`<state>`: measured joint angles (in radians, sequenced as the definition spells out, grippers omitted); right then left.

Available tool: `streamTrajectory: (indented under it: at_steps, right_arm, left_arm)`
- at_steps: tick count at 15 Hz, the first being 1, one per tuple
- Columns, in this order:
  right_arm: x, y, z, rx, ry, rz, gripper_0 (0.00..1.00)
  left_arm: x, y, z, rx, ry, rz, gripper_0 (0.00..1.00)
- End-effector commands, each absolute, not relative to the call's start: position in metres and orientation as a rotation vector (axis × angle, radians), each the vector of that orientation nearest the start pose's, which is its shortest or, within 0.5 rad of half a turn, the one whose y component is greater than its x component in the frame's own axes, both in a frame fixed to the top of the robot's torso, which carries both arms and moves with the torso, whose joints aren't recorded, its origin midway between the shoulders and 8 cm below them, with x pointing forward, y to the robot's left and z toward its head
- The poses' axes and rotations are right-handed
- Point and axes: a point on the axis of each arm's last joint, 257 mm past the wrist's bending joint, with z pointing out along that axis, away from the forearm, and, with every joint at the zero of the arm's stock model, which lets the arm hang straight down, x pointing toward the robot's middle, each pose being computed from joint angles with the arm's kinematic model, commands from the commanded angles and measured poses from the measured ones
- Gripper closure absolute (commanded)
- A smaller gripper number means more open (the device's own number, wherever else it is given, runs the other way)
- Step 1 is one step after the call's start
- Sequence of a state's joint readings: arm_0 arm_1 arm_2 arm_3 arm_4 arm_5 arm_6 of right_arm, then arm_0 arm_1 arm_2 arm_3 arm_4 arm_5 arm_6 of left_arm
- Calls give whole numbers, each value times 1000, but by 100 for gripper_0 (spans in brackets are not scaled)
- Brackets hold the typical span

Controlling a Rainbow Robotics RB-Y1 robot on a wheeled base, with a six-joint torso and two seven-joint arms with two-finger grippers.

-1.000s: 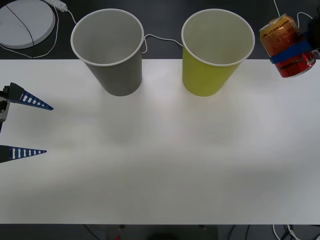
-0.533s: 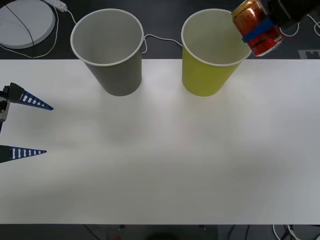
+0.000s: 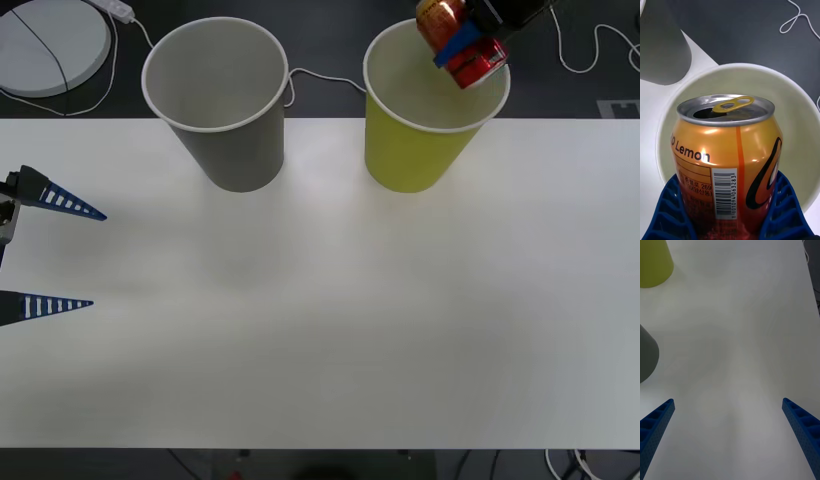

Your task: Put the can into the green bin and the plastic bottle into the gray bin

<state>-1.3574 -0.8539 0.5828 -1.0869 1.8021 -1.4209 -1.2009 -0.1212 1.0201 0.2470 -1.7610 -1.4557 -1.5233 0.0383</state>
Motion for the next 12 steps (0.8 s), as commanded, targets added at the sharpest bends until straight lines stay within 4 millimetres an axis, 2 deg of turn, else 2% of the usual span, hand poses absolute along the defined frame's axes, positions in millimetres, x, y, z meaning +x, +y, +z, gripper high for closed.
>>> streamTrajectory:
  at_steps: [1,3,4,5,6,7,12]
  right_arm:
    - [606,-172,6,-1024,2260,127,100]
    - [607,-171,7,-1040,2248,117,88]
    - [607,-171,8,-1059,2238,110,65]
    - [607,-171,8,-1070,2232,106,26]
    - [607,-171,8,-1075,2230,104,3]
    - [607,-171,7,-1081,2228,102,0]
    - [598,-180,15,-1092,2229,118,0]
  left_arm:
    - [380,306,-147,1818,1537,-207,0]
    - [380,306,-147,1818,1537,-207,0]
    - [380,306,-147,1818,1537,-207,0]
    - [380,306,-147,1818,1537,-207,0]
    - [380,306,-147,1818,1537,-207,0]
    - [380,306,-147,1818,1537,-207,0]
    - [380,306,-147,1818,1537,-207,0]
